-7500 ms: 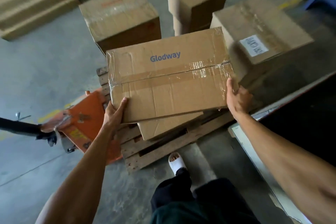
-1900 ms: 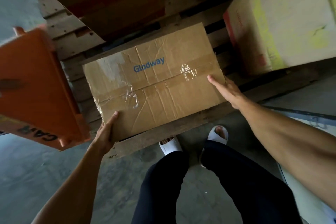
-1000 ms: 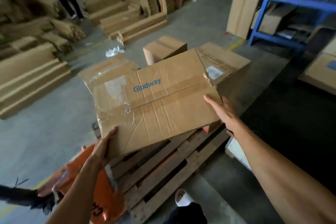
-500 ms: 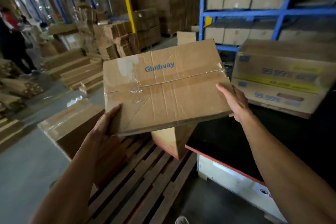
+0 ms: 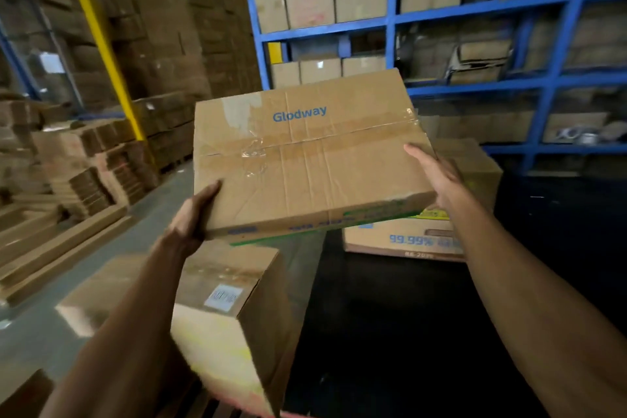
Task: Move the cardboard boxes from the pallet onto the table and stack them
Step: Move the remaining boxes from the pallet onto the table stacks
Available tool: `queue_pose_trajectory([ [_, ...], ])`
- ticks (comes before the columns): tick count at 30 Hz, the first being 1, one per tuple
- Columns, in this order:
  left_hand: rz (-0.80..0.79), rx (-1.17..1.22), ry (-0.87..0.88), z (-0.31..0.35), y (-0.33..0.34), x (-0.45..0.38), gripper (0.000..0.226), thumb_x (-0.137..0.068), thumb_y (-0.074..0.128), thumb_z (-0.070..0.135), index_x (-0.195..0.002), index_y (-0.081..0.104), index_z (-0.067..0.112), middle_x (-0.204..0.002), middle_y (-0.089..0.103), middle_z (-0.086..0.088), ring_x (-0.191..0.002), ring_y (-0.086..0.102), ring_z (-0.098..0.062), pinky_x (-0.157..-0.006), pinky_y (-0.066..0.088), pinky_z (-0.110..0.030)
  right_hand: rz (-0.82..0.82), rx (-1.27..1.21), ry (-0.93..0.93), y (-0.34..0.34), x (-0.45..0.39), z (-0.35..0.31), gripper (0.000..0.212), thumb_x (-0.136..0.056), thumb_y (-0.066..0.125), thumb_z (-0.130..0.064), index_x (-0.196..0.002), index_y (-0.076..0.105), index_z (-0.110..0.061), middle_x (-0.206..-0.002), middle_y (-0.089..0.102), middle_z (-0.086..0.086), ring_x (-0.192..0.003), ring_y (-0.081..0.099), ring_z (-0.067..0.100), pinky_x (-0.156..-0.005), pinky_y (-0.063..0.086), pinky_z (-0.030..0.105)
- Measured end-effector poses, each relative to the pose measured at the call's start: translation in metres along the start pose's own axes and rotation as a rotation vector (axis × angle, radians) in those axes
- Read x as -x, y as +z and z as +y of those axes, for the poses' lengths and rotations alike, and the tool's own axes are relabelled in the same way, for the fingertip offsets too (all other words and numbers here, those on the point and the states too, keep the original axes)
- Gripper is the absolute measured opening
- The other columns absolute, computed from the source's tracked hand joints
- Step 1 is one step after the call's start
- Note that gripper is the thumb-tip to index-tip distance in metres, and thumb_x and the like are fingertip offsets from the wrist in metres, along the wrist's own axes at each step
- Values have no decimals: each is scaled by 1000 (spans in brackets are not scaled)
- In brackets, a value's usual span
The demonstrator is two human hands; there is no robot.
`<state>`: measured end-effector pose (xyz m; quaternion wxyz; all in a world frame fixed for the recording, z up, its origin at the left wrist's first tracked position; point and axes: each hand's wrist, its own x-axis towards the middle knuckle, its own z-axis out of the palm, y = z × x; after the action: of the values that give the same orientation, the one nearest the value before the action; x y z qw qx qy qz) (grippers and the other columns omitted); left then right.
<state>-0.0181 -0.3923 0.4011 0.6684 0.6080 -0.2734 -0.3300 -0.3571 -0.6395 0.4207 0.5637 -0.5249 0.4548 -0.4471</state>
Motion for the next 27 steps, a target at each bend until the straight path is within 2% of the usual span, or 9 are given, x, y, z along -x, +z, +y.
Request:
queue_pose_trajectory([
  [6,-55,-6,-18,25,71,-94,24,-91,58,50,-105,67,32,-86,77,9,-92,64,-19,-86,47,-41,137,-45,46,-31,-47,-34,89,-63,77,-68,-136,50,-24,-128,54,4,-112,55,30,-100,46,53],
  [11,-100,33,-29,29,135,-148,18,-88,60,52,-100,69,40,-93,73,13,-97,62,-16,-87,43,-40,165,-59,71,-74,-97,-54,64,-87,66,-53,-139,48,-19,-115,48,5,-112,49,30,-99,42,49],
  [14,-120,30,-41,27,173,-172,16,-90,58,51,-91,67,38,-89,71,12,-95,60,-15,-89,41,-41,176,-78,115,-97,-120,-64,58,-87,65,-52,-133,48,-22,-108,51,6,-95,50,29,-76,42,44],
  [16,-136,17,-55,29,202,-184,17,-91,55,50,-86,63,35,-87,67,9,-88,58,-14,-79,42,-36,189,-88,135,-110,-140,-70,52,-86,64,-51,-127,48,-23,-100,52,6,-82,50,27,-63,38,39],
  [18,-141,14,-84,30,228,-198,18,-92,53,49,-86,60,33,-86,64,6,-84,57,-14,-69,40,-33,208,-90,140,-122,-161,-72,54,-83,64,-51,-127,48,-23,-101,54,7,-82,50,29,-70,41,42],
  [21,-150,20,-102,29,258,-219,19,-92,53,49,-85,59,32,-86,62,5,-81,56,-13,-69,39,-32,218,-96,162,-139,-194,-68,59,-80,64,-51,-130,48,-23,-112,55,9,-92,51,34,-93,41,54],
  [24,-149,46,-119,25,278,-244,18,-89,56,50,-88,61,33,-89,63,5,-87,56,-14,-72,40,-33,237,-127,126,-151,-219,-61,42,-87,60,-47,-118,51,-21,-95,55,6,-83,52,28,-67,42,40],
  [25,-145,42,-117,22,284,-254,18,-88,56,51,-89,62,34,-89,63,5,-87,56,-14,-72,40,-34,253,-146,115,-154,-228,-57,36,-88,59,-45,-114,54,-20,-93,55,5,-81,52,27,-64,40,37],
  [27,-141,41,-115,15,293,-270,20,-87,56,53,-90,62,34,-87,63,5,-86,56,-13,-71,40,-34,299,-188,94,-157,-248,-48,29,-90,60,-44,-103,56,-19,-94,58,5,-83,56,25,-73,47,37],
])
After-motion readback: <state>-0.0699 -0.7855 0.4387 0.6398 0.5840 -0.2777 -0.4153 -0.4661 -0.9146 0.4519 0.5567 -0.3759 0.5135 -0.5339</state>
